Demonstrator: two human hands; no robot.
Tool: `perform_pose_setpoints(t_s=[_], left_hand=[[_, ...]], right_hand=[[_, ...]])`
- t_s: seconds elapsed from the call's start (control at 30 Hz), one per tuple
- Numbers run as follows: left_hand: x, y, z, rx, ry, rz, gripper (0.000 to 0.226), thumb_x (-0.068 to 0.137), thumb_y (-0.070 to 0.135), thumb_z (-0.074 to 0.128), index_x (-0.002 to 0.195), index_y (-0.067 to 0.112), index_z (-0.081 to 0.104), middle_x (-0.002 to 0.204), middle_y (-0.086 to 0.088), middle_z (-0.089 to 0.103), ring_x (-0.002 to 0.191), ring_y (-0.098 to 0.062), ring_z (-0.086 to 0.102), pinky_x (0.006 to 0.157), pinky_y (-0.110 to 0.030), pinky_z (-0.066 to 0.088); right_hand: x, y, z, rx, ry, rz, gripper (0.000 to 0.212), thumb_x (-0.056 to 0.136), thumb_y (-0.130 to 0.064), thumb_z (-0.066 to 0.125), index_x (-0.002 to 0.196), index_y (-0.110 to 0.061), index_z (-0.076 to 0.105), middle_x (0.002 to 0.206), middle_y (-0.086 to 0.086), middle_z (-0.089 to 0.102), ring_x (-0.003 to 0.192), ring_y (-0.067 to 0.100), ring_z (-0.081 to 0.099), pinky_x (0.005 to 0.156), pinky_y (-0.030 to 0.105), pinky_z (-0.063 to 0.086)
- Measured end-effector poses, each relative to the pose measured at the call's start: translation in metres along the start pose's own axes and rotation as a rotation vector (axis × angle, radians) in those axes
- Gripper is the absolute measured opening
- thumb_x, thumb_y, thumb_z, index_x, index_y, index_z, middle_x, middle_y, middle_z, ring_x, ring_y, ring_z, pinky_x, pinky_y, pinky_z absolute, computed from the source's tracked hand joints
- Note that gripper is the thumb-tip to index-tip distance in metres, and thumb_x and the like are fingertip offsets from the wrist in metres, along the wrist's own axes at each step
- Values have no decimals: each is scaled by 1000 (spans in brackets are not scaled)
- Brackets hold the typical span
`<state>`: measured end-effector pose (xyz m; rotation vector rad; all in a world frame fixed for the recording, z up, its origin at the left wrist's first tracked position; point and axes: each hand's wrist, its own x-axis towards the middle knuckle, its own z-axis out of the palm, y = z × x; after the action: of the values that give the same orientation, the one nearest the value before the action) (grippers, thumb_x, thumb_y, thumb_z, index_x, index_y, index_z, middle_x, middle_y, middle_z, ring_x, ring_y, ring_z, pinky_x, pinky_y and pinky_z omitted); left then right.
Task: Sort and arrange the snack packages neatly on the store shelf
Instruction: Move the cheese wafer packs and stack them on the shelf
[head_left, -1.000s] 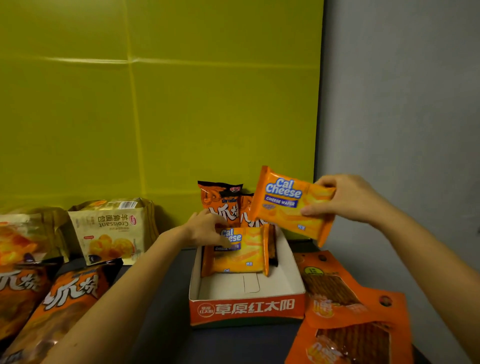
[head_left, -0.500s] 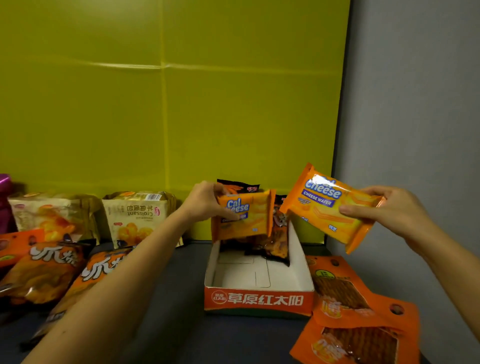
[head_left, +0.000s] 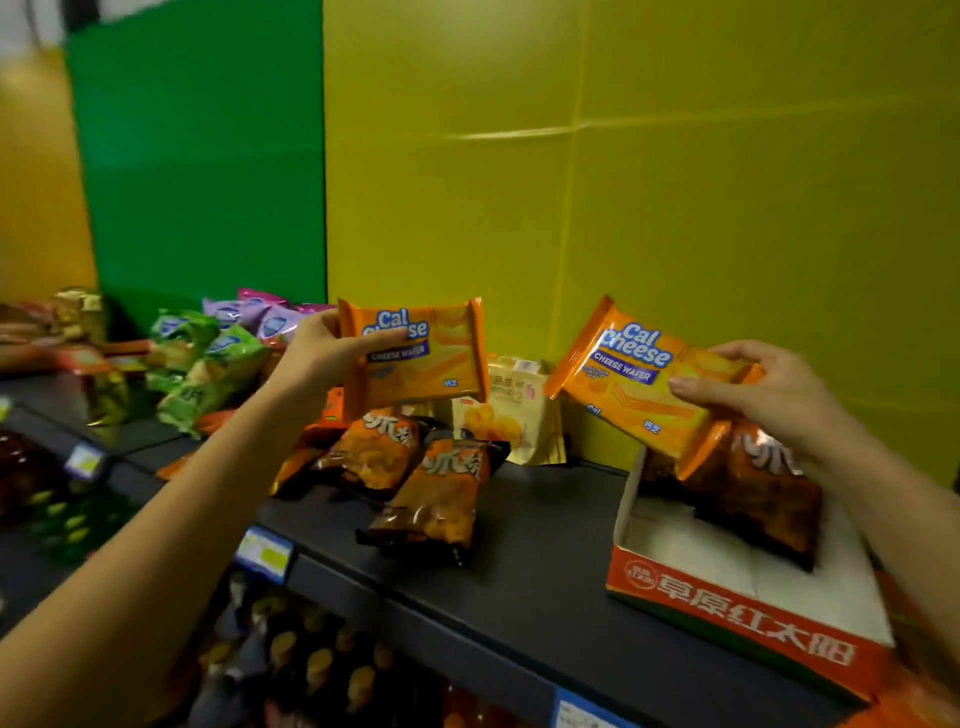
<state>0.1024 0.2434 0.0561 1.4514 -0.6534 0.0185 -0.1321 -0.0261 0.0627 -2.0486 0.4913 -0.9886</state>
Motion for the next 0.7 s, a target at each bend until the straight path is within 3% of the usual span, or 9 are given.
perform_pose_setpoints(t_s=[0.1,0.2,0.27,0.33,0.43,0.57,0.63,0.7], left_hand=[[-13,-9,-60,10,144,6,12,72,13,75,79,15,64,55,10,70,52,-1,66,45,-16,52],[-23,-17,-121,44,230,-17,9,75,9,72,78,15,65,57,8,71,52,-1,66,49,-19,56],[-29,-21,-166,67,268,-46,12,74,12,73,84,10,67,68,2,73,54,-4,68,56,-26,59],[-33,-23,-209,82,305,-81,17,73,16,75,87,9,67,65,1,73,54,-7,69,52,-27,59],[-37,-25,-273,122,346,-82,7,77,13,72,78,15,65,53,9,70,49,-3,66,43,-18,53],[-39,-28,-358,169,386,-110,8,78,12,70,77,15,63,49,10,69,45,-2,65,40,-17,51],[-41,-34,-400,184,411,-136,9,78,14,72,85,12,66,58,3,73,54,-8,69,48,-24,57],[-42,-40,-435,177,430,-162,27,77,18,73,101,6,66,84,-11,75,78,-24,72,73,-42,60]], right_hand=[[6,-19,50,-24,-130,-40,39,61,-30,83,91,-19,61,78,3,61,59,3,58,49,11,44],[8,-41,103,-67,-202,-86,98,17,-66,77,100,-16,65,92,6,64,83,18,58,70,29,45],[13,-52,142,-54,-243,-101,111,4,-75,71,98,-16,64,90,6,66,82,21,59,74,35,48],[13,-68,182,-28,-290,-105,88,20,-65,77,92,-18,63,88,7,65,79,21,59,71,35,47],[13,-93,248,-7,-316,-115,57,51,-36,86,99,-15,64,97,10,65,83,20,56,71,29,43],[10,-126,338,34,-318,-100,53,61,-28,84,106,-11,63,101,8,61,89,19,54,75,28,41],[4,-143,377,56,-328,-104,47,62,-27,84,101,-17,61,102,9,62,86,19,55,70,27,46],[0,-162,410,60,-332,-120,45,62,-25,84,100,-17,61,95,8,61,77,18,54,57,22,45]])
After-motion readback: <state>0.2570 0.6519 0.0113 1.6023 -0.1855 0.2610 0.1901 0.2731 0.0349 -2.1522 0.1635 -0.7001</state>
